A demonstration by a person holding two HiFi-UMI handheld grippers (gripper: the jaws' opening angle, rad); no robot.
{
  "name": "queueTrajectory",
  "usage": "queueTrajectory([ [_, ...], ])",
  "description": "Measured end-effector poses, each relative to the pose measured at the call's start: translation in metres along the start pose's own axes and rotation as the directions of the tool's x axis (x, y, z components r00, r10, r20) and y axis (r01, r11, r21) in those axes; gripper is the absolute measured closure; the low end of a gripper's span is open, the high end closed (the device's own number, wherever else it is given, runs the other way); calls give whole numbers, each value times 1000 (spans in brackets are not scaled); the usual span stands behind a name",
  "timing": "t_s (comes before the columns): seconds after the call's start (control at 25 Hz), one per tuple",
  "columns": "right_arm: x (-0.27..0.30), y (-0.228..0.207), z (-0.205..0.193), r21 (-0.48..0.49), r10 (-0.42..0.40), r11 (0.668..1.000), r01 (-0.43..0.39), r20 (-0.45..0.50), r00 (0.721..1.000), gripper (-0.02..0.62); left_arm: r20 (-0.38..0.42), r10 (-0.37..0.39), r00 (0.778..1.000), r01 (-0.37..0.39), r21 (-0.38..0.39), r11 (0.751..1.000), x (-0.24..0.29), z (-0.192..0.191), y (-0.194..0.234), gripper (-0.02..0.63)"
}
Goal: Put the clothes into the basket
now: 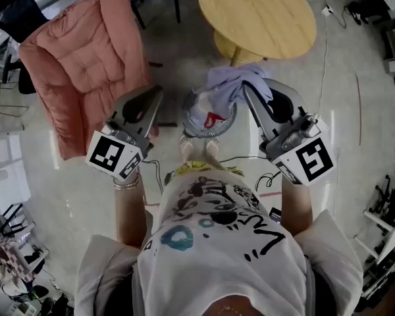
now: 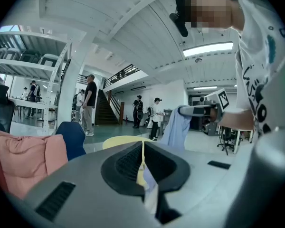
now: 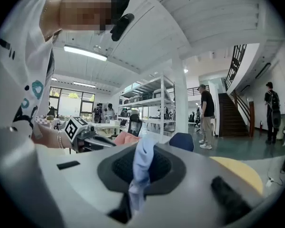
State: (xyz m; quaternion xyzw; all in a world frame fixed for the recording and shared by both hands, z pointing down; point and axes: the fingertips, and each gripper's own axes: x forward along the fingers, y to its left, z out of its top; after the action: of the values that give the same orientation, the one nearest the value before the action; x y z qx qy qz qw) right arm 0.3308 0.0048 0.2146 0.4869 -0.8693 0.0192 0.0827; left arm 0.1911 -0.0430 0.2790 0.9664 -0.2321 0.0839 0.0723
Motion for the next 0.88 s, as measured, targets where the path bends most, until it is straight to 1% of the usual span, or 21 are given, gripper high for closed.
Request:
queueTrajectory([
  [0.24, 9, -12, -75, 49, -17, 999, 22, -108, 994, 563, -36, -24, 999, 23, -29, 999, 25, -37, -1, 583],
  [0.36, 14, -9, -104, 62, -16, 998, 24, -124, 992, 563, -30, -48, 998, 47, -34, 998, 32, -56, -8, 583],
  [0.48, 23, -3, -129, 106, -33, 993, 47, -125, 992, 563, -39, -63, 997, 62, -45, 997, 41, -81, -9, 583],
  [0.64, 21, 8, -178, 154, -27, 987, 55, -174, 984, 563, -50, -44, 998, 41, -70, 997, 57, -119, -16, 583],
  [0.76, 3, 15, -205, 194, -14, 979, 54, -202, 979, 562, -66, -46, 997, 39, -103, 994, 66, -145, -39, 583],
  [0.84, -4, 18, -216, 206, -19, 977, 64, -213, 977, 563, -79, -56, 995, 49, -93, 994, 70, -155, -48, 583],
  [0.88, -1, 22, -222, 213, -19, 975, 67, -219, 975, 562, -80, -57, 995, 50, -88, 995, 69, -159, -45, 583],
])
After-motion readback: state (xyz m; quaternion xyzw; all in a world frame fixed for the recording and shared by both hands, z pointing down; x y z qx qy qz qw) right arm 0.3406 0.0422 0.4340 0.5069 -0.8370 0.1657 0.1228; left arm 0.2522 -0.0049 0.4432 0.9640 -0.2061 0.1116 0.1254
